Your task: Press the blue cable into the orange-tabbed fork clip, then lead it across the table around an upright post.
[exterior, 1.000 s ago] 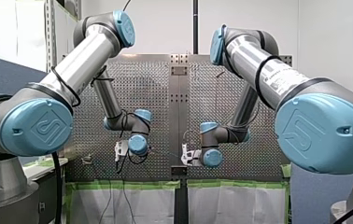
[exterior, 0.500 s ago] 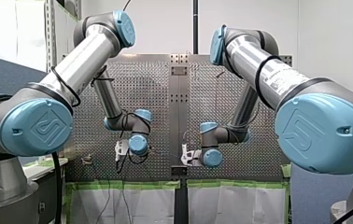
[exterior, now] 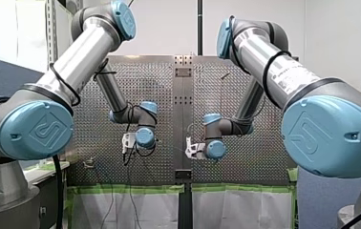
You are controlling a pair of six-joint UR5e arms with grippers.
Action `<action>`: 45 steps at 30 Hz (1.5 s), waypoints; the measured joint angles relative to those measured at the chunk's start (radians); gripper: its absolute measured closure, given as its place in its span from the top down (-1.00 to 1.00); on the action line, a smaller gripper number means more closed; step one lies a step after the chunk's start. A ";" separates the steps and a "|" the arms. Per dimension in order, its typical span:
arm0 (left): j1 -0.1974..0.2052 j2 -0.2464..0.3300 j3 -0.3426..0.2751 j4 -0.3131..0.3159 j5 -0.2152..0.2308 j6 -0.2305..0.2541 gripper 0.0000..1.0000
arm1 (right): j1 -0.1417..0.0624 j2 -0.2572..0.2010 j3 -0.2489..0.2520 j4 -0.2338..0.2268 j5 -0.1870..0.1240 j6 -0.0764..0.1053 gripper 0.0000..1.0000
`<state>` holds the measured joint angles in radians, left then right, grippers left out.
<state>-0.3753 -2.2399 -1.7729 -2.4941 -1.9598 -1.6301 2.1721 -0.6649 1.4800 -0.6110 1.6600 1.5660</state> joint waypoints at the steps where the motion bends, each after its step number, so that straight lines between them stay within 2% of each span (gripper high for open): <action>1: -0.001 0.009 0.001 -0.001 0.000 0.000 -1.00 | 0.000 -0.012 0.000 0.006 0.000 0.001 -1.00; 9: -0.011 0.071 0.003 -0.011 0.002 -0.002 -1.00 | -0.001 -0.096 0.000 0.020 -0.001 0.003 -1.00; 13: -0.016 0.081 0.011 -0.025 0.000 0.001 -1.00 | -0.002 -0.141 0.000 0.023 -0.001 0.004 -1.00; 19: -0.025 0.100 0.024 -0.046 -0.002 0.007 -1.00 | -0.004 -0.186 0.000 0.027 -0.001 0.005 -1.00; 30: -0.035 0.171 0.042 -0.067 -0.003 0.000 -1.00 | -0.001 -0.242 -0.007 0.029 -0.002 0.002 -1.00; 39: -0.046 0.188 0.074 -0.101 -0.004 -0.001 -1.00 | -0.001 -0.272 -0.012 0.032 0.000 -0.001 -1.00; 45: -0.055 0.189 0.100 -0.126 -0.004 -0.002 -1.00 | 0.001 -0.285 -0.024 0.050 -0.001 -0.006 -1.00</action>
<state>-0.4304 -2.0504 -1.6732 -2.6203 -1.9642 -1.6319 2.1730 -0.9499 1.4564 -0.5612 1.6590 1.5604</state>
